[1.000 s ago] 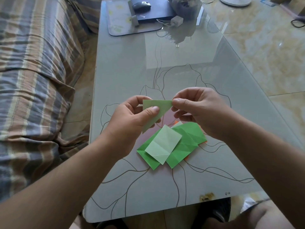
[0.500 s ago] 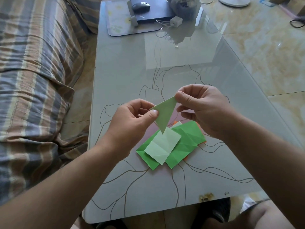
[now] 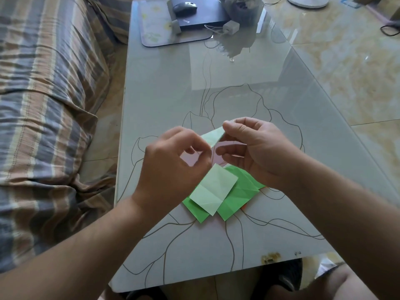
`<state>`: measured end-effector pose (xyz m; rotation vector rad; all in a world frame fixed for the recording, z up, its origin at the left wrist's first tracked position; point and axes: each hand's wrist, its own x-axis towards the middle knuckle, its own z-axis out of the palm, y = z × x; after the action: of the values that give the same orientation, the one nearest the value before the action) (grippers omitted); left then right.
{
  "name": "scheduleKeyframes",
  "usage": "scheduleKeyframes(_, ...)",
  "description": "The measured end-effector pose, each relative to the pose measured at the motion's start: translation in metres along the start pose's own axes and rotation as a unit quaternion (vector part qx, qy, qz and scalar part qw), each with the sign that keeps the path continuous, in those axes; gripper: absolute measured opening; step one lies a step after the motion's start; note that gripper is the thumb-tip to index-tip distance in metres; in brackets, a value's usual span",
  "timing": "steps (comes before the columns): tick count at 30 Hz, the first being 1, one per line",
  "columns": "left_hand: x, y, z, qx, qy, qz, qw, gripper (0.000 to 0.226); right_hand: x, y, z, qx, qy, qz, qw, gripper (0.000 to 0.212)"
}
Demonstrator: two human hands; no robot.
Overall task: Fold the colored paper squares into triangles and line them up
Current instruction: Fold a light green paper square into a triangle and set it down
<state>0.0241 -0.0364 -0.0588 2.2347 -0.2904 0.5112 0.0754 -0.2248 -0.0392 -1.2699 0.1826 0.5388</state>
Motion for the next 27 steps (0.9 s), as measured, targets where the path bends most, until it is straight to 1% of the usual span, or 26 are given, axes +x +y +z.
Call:
scheduleKeyframes(1,-0.001,-0.001,0.002,0.015,0.001,0.036,0.999,0.007,0.000,0.000,0.001,0.000,0.005,-0.005,1.000,0.010)
scheduleKeyframes(3,-0.003,-0.003,0.005,0.047,-0.011,0.090,0.995,0.010,0.001,0.000,0.000,-0.009,0.007,-0.019,1.000,0.008)
scheduleKeyframes(5,-0.004,-0.004,0.008,0.068,-0.044,0.109,0.991,0.026,0.000,-0.001,-0.002,-0.031,0.001,-0.045,0.999,0.008)
scheduleKeyframes(6,-0.004,-0.004,0.008,0.066,-0.052,0.109,0.990,0.031,0.000,-0.001,-0.005,-0.063,-0.002,-0.066,0.996,0.007)
scheduleKeyframes(8,-0.002,-0.001,0.006,0.034,-0.039,0.081,0.995,0.031,0.001,0.000,-0.009,-0.164,-0.004,-0.123,0.979,0.004)
scheduleKeyframes(10,0.003,0.000,0.002,-0.004,-0.017,0.020,1.000,0.022,0.001,0.003,-0.010,-0.254,-0.010,-0.163,0.953,0.008)
scheduleKeyframes(12,0.007,-0.003,-0.002,-0.021,-0.026,-0.038,0.999,0.021,0.002,0.006,-0.011,-0.314,-0.009,-0.183,0.932,0.012)
scheduleKeyframes(15,0.010,-0.008,-0.005,-0.044,-0.055,-0.085,0.994,0.016,0.001,0.005,-0.012,-0.377,0.005,-0.213,0.901,0.009)
scheduleKeyframes(17,0.010,-0.007,-0.006,-0.054,-0.068,-0.096,0.992,0.011,0.001,0.004,-0.012,-0.390,0.009,-0.224,0.893,0.008)
scheduleKeyframes(19,0.009,-0.006,-0.006,-0.047,-0.074,-0.095,0.992,0.008,0.002,0.004,-0.012,-0.389,0.005,-0.224,0.894,0.008)
scheduleKeyframes(27,0.008,-0.003,-0.006,-0.041,-0.082,-0.097,0.991,0.005,0.001,0.006,-0.011,-0.395,-0.015,-0.224,0.891,0.007)
